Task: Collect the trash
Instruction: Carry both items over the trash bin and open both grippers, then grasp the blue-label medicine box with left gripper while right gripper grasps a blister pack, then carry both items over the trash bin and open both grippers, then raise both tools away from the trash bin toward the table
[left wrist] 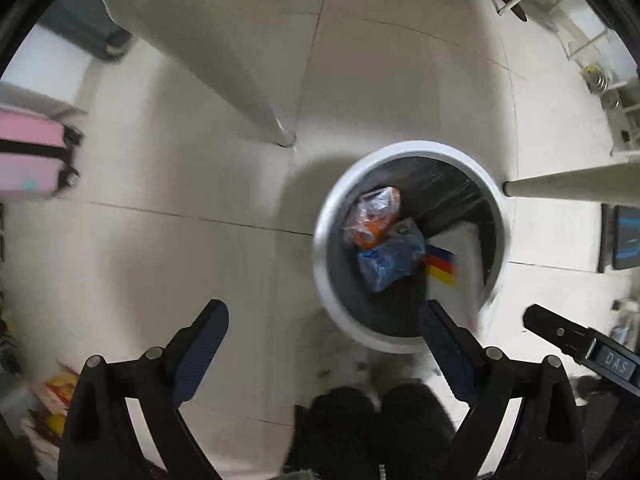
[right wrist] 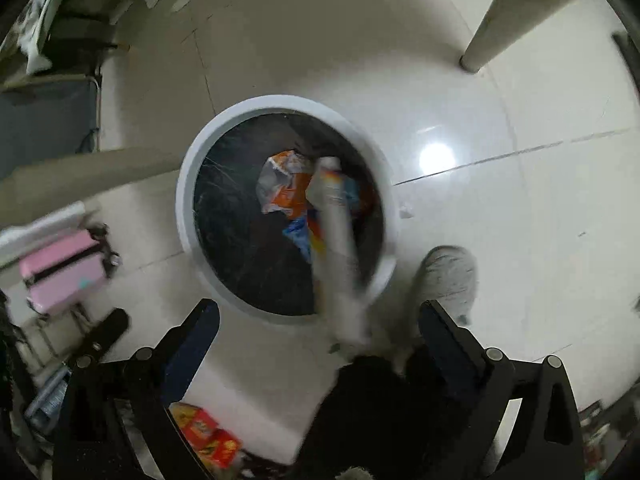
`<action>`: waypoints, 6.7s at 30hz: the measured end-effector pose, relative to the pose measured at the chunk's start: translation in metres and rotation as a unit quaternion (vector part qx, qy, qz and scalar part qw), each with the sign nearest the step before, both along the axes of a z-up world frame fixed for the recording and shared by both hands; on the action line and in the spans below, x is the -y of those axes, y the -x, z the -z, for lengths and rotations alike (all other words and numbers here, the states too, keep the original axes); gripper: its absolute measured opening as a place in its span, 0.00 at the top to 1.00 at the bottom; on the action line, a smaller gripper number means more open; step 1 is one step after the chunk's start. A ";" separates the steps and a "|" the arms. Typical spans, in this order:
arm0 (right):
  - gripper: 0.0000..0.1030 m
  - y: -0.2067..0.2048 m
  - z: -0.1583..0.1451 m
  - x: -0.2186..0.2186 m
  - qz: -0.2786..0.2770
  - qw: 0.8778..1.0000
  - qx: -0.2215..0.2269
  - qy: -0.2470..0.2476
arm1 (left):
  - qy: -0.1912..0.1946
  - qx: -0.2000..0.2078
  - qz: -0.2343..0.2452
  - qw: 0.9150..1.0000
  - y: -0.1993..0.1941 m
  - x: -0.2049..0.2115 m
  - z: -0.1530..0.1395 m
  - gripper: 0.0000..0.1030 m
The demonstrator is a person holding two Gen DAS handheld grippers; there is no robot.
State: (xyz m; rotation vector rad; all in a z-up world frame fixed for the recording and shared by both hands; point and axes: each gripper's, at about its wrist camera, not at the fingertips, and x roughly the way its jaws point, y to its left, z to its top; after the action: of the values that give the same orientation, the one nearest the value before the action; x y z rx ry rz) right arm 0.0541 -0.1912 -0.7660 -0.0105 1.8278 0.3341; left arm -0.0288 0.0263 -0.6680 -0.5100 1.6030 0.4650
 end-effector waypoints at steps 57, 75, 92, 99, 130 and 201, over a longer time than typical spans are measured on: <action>0.02 -0.355 -0.454 -0.038 -0.145 0.965 0.205 0.074 | -0.118 0.051 -0.040 0.991 -0.252 -0.034 -0.338 0.00; 0.43 -0.495 -0.450 -0.032 -0.003 0.978 0.203 0.042 | -0.019 0.074 -0.117 0.990 -0.490 -0.077 -0.340 0.00; 0.43 -0.577 -0.424 -0.016 0.098 0.982 0.156 0.052 | -0.015 0.027 -0.120 0.992 -0.602 -0.099 -0.298 0.20; 0.43 -0.525 -0.426 -0.008 0.031 0.990 0.131 0.036 | -0.055 0.003 0.115 0.992 -0.501 -0.029 -0.300 0.20; 0.44 -0.436 -0.440 -0.043 -0.040 0.978 0.197 0.055 | -0.075 0.051 0.024 0.996 -0.344 -0.011 -0.351 0.33; 0.01 0.003 -0.086 -0.003 -0.074 0.990 0.107 0.059 | -0.028 0.006 0.028 0.999 0.008 0.019 -0.060 0.01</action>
State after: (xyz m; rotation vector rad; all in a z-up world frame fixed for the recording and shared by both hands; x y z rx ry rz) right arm 0.0515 -0.1878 -0.6799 -0.2569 1.6348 0.3167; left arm -0.0371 0.0074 -0.6075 -0.4245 1.5847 0.4626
